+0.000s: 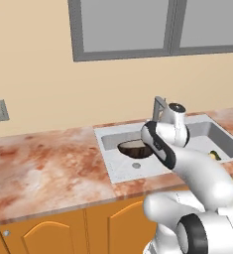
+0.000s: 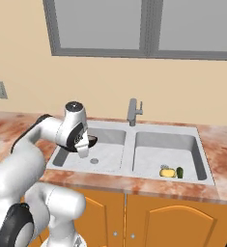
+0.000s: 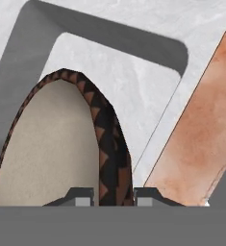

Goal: Dump the squash and potato from the bowl so the bowl can be washed. Place the bowl in the sink after clearing the leftovers.

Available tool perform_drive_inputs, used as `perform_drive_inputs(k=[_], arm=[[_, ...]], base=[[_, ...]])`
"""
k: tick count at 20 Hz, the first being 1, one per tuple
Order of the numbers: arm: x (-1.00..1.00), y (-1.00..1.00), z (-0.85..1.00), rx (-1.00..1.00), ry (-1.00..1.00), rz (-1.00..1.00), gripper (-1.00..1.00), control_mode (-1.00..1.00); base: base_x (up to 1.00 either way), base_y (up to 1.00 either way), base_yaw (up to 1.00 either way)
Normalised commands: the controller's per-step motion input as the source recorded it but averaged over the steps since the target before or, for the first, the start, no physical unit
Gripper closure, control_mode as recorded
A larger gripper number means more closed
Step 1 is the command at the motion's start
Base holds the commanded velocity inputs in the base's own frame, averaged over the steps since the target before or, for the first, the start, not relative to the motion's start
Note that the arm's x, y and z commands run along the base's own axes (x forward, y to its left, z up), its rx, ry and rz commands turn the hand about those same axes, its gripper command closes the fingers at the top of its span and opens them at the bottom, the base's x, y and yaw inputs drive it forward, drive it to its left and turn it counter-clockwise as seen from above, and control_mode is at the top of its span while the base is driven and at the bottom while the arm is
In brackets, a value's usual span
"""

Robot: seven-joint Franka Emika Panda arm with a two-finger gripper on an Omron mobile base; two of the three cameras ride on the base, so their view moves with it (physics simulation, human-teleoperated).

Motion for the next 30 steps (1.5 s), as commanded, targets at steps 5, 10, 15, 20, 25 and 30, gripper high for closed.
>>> perform_drive_inputs(k=[5, 10, 15, 20, 25, 30], arm=[[0.44, 0.0, -0.41, -0.15, -0.03, 0.0, 1.0, -1.0], [0.48, 0.0, -0.57, -0.07, -0.1, -0.01, 1.0, -1.0], [0.7, -0.02, -0.28, -0.01, -0.01, -0.01, 1.0, -1.0], [0.69, 0.0, -0.08, 0.0, 0.06, 0.0, 1.0, -1.0], [0.45, -0.07, -0.38, 0.0, 0.16, 0.0, 1.0, -1.0], [0.24, -0.02, -0.38, -0.01, 0.05, 0.0, 1.0, -1.0]], base=[[0.0, 0.0, 0.0], [0.0, 0.0, 0.0], [0.0, 0.0, 0.0], [0.0, 0.0, 0.0], [0.0, 0.0, 0.0], [0.0, 0.0, 0.0]])
